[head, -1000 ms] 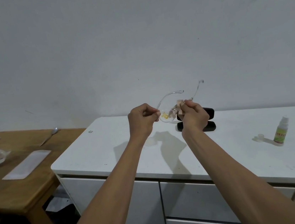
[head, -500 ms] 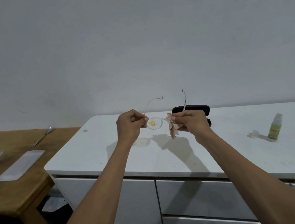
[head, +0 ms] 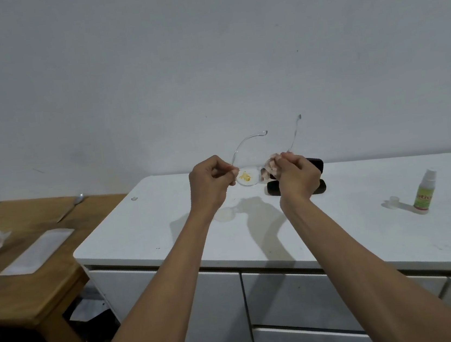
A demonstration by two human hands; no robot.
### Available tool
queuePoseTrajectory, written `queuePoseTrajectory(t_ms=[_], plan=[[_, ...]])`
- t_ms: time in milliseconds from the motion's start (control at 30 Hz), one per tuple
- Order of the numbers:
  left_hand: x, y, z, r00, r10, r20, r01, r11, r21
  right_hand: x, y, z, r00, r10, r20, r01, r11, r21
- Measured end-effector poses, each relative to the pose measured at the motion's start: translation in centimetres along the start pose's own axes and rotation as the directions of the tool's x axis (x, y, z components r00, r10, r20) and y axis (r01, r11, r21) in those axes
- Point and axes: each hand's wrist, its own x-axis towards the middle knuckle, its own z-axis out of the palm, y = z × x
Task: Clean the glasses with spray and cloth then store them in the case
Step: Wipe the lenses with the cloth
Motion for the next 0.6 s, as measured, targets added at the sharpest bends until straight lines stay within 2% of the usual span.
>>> queuePoseTrajectory(t_ms=[133,300,400,533,600], plan=[[0.3,-0.1,0.3,0.998,-0.002,-0.061,0.002,1.0,-0.004,-0.8,0.7,1.0,1.0,-0.003,0.025,0.002,0.999,0.037],[0.3,-1.5,-0.6,0.994,-0.065,-0.091,0.065,0.998,-0.008,-0.8,1.0,-0.2,0.988,-0.033,0.151,0.059,0.983,-0.173],[-0.1,-2.9,-0.9,0.981,-0.156,-0.115,0.15,0.987,-0.061,-1.2,1.1,-1.0,0.955,-0.048,0.293,0.124,0.961,-0.246],[-0.5,-3.9,-1.5,0.973,-0.195,-0.127,0.188,0.98,-0.062,-0.9,1.3,-2.1,0.899,0.021,0.437,0.136,0.936,-0.324],[-0.2,-3.9,-2.0,0.974,-0.185,-0.127,0.181,0.983,-0.038,-0.8,1.2,-2.3,0.888,0.054,0.457,0.131,0.922,-0.364]])
